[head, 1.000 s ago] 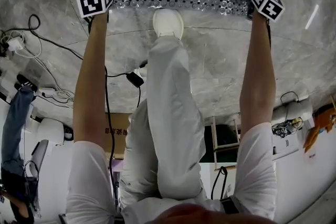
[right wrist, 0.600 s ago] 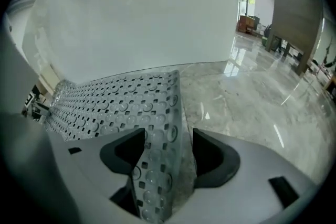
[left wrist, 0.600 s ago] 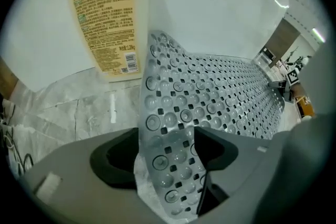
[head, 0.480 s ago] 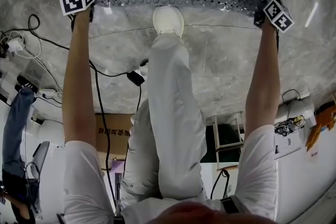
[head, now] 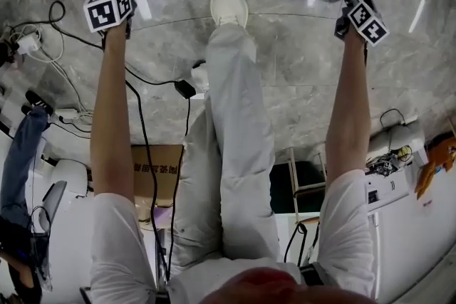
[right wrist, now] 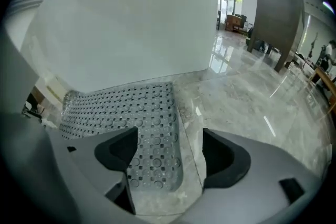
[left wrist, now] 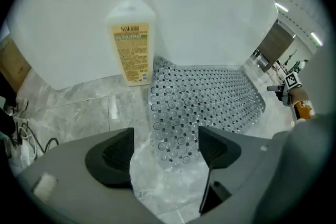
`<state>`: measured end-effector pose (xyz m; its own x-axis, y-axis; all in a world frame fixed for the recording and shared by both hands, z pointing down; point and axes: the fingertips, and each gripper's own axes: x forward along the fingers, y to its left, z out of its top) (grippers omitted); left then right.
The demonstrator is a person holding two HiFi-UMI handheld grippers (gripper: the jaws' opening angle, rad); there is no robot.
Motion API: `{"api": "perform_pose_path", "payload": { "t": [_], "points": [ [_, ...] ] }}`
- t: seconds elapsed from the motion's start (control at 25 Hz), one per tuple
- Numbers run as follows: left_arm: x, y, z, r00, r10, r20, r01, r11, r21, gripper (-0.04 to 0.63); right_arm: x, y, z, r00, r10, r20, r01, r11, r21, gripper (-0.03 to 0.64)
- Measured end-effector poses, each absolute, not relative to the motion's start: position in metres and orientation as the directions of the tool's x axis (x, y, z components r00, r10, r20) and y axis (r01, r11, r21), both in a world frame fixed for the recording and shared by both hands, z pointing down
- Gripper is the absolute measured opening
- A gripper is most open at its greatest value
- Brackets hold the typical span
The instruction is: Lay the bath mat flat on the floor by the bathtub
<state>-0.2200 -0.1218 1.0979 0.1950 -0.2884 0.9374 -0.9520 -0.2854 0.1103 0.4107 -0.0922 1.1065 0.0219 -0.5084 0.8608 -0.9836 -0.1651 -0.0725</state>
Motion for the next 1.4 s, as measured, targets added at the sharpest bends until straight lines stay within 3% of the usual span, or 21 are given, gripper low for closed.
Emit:
{"api": "perform_pose_path", "payload": {
  "t": [0.32,0.48,0.84,1.4],
  "points": [
    [-0.208,-0.073,0.962,0.211,-0.282,0.936,-0.958,-0.251,0.141,0.380,0.340,-0.060,0.977,-0.077,-0.485,0.871,-0.985,-0.100,-0.143,0.385],
    [-0.183,-0.071,0.880,0.242,-0.329,0.913,-0.957,-0.237,0.169,0.380,0.287,-0.060,0.898,-0.196,-0.483,0.853,-0.978,0.037,-0.204,0.383],
    [-0.142,-0.062,0.729,0.304,-0.358,0.883,-0.928,-0.323,0.188,0.344,0.227,-0.051,0.719,-0.296,-0.542,0.786,-0.953,0.117,-0.278,0.305],
    [-0.129,-0.007,0.532,0.397,-0.503,0.768,-0.918,-0.221,0.329,0.325,0.169,-0.016,0.490,-0.396,-0.657,0.641,-0.912,0.199,-0.359,0.242]
  ]
}}
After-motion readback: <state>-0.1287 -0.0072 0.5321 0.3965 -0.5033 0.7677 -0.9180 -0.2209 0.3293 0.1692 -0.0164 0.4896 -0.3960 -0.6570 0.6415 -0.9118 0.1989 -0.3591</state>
